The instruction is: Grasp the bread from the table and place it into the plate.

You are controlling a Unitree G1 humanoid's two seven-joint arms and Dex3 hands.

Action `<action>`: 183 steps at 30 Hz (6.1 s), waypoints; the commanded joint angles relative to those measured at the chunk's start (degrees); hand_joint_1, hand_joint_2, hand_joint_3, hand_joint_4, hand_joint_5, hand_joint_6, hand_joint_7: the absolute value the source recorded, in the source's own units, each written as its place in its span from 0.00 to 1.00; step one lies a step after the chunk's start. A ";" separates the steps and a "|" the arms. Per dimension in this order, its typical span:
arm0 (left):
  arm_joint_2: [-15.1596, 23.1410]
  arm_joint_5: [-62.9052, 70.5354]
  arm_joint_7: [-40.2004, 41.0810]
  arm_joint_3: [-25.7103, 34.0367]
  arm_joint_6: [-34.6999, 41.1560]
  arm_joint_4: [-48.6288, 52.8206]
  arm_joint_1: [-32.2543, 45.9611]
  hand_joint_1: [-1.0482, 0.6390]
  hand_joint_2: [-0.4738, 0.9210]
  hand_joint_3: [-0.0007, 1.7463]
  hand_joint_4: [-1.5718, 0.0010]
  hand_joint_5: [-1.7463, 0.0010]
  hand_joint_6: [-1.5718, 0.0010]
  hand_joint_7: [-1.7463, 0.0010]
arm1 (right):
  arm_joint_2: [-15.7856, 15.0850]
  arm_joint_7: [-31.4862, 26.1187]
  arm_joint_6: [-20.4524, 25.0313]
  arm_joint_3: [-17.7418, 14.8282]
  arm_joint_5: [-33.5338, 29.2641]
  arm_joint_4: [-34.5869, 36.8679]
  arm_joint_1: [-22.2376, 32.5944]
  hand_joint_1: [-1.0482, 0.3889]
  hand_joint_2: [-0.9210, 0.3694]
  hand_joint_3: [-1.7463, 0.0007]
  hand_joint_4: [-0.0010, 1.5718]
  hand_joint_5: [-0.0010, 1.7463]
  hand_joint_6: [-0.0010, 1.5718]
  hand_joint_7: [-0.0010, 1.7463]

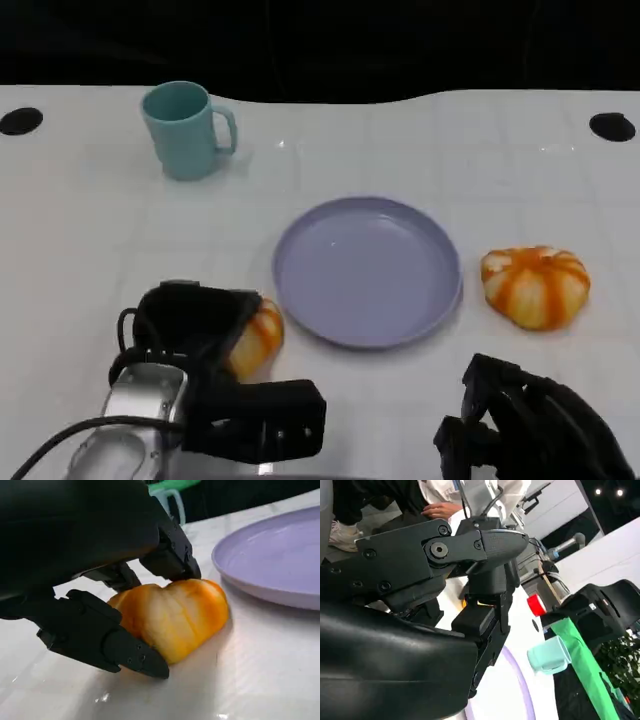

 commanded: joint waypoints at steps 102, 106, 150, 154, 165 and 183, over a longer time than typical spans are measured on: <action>-6.05 -12.16 2.59 -7.91 -14.21 20.65 -24.80 0.13 1.00 0.15 0.78 0.94 0.88 1.00 | 0.22 0.88 -1.93 -0.03 -0.50 -0.11 3.07 0.22 0.00 0.87 0.56 0.93 0.50 0.81; -4.75 -12.59 -3.27 -8.15 -12.91 18.19 -25.06 0.06 1.00 0.19 0.81 0.96 0.92 1.00 | 0.18 0.63 -1.77 -0.13 -0.42 0.09 2.58 0.22 0.00 0.88 0.56 0.93 0.50 0.81; -5.09 -74.43 -20.16 13.67 -31.71 -19.72 24.52 0.19 1.00 0.18 0.47 0.00 0.60 0.00 | -0.26 -0.55 0.40 0.38 0.43 -3.86 3.99 0.23 0.00 0.87 0.57 0.91 0.50 0.79; -6.28 -83.52 -23.62 14.63 -22.68 -23.51 28.56 0.27 1.00 0.20 0.48 0.00 0.62 0.00 | -0.24 -0.57 0.63 0.43 0.53 -3.80 3.92 0.23 0.00 0.87 0.57 0.91 0.50 0.79; -8.16 -84.87 -27.83 16.87 -20.09 -23.29 32.34 0.29 1.00 0.22 0.48 0.00 0.65 0.00 | -0.83 -0.32 0.23 0.41 0.15 -3.92 3.82 0.22 0.00 0.85 0.57 0.92 0.50 0.80; -10.52 -82.26 -30.97 18.65 -22.63 -19.98 32.36 0.29 1.00 0.21 0.49 0.00 0.65 0.00 | -1.71 0.08 0.63 -0.79 0.64 -3.01 3.59 0.22 0.00 0.87 0.57 0.92 0.50 0.80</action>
